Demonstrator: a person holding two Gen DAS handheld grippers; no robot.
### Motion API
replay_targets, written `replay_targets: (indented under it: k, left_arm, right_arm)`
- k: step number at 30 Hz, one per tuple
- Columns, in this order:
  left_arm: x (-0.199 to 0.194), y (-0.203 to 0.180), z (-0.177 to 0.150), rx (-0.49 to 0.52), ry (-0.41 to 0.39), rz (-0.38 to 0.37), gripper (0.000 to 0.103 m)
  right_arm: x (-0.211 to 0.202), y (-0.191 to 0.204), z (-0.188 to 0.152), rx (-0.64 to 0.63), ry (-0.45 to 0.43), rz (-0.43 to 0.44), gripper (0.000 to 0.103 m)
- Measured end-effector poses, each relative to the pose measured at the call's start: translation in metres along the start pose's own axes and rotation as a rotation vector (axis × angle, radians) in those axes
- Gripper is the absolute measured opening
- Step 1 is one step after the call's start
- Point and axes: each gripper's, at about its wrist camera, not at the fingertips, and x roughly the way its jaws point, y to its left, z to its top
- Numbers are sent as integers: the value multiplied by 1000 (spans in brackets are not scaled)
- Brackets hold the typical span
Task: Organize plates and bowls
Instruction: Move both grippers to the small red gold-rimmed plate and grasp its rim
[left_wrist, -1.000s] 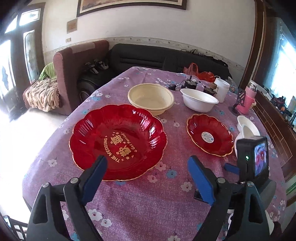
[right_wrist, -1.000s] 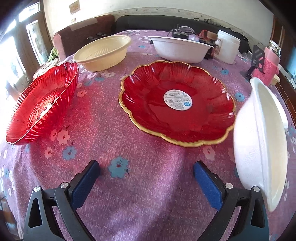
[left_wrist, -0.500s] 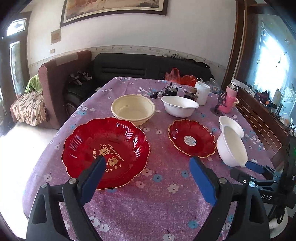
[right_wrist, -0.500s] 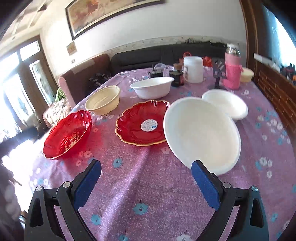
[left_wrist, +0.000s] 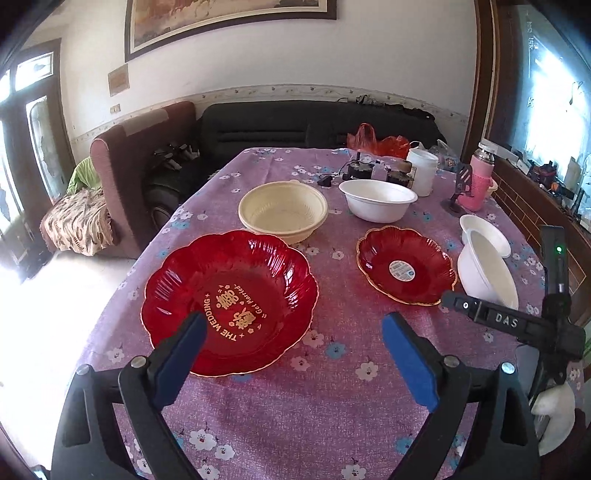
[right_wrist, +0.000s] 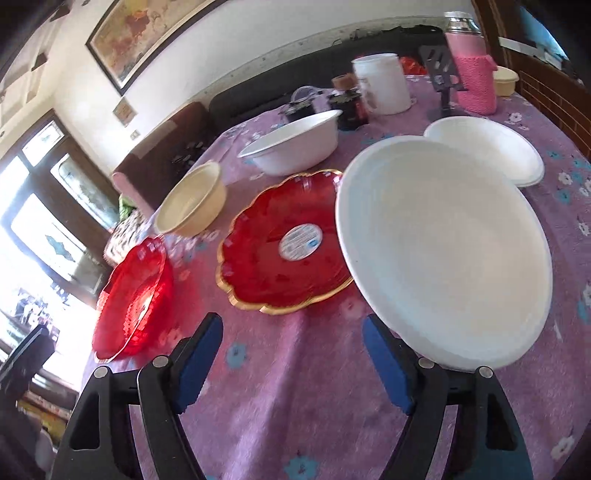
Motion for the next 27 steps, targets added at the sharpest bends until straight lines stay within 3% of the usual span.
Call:
replay_targets:
  k: [6,10,13,15,24,27]
  left_arm:
    - [7,2,-1,-37,11,-54,96]
    - [14,2,-2,-62,21,-48,95]
    - [21,-7,0,-4,73,-68,79]
    - [24,-10,2,2,85,-106,79]
    - [28,-24,28,63,11,-29,79]
    - [36,-28,39,87,-7,-9,79]
  right_arm:
    - [7,-9,12,-2,-24,-85,82]
    - [9,-9,16,-1,-33,-86,82]
    - [13,-7,17,-2,-37,-80,82]
    - [16,-5,17,-5,-41,-80,82]
    - [28,3,13,-11,-44,-37,82]
    - [32,5,13,-18,-36,-58,82]
